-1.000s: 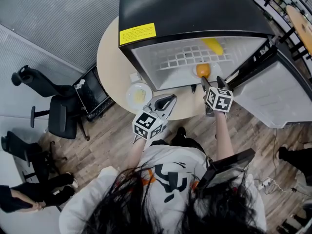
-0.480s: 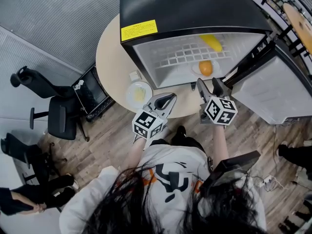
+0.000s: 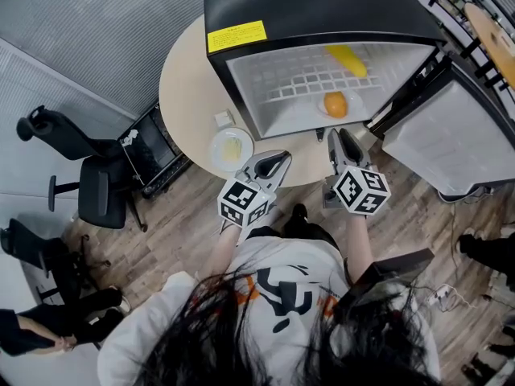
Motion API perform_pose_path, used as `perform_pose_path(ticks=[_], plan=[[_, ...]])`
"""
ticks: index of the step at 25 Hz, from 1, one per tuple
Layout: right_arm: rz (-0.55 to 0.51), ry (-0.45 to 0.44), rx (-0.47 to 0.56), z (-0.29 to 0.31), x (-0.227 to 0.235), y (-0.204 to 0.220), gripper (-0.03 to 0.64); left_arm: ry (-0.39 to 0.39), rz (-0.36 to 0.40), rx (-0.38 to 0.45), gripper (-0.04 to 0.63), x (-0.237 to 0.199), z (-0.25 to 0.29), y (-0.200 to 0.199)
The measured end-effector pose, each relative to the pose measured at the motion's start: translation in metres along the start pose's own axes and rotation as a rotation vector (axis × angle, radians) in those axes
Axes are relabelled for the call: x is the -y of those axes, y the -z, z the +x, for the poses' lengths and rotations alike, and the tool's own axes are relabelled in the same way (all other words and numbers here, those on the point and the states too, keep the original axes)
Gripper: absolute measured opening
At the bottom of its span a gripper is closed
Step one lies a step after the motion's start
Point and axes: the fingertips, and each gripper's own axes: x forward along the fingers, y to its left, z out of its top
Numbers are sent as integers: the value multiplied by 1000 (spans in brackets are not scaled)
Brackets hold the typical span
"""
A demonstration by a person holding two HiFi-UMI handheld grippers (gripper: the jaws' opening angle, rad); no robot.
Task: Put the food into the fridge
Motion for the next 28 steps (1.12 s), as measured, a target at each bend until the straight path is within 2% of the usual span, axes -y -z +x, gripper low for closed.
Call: perform_pose_path(ticks=[9,28], plan=[[27,-12,7,-13,-22,8,67,-2,12,27,11,3,-20,-6],[27,-39,0,-69,-88,49,54,-7,4,51,11,31,-99,13]])
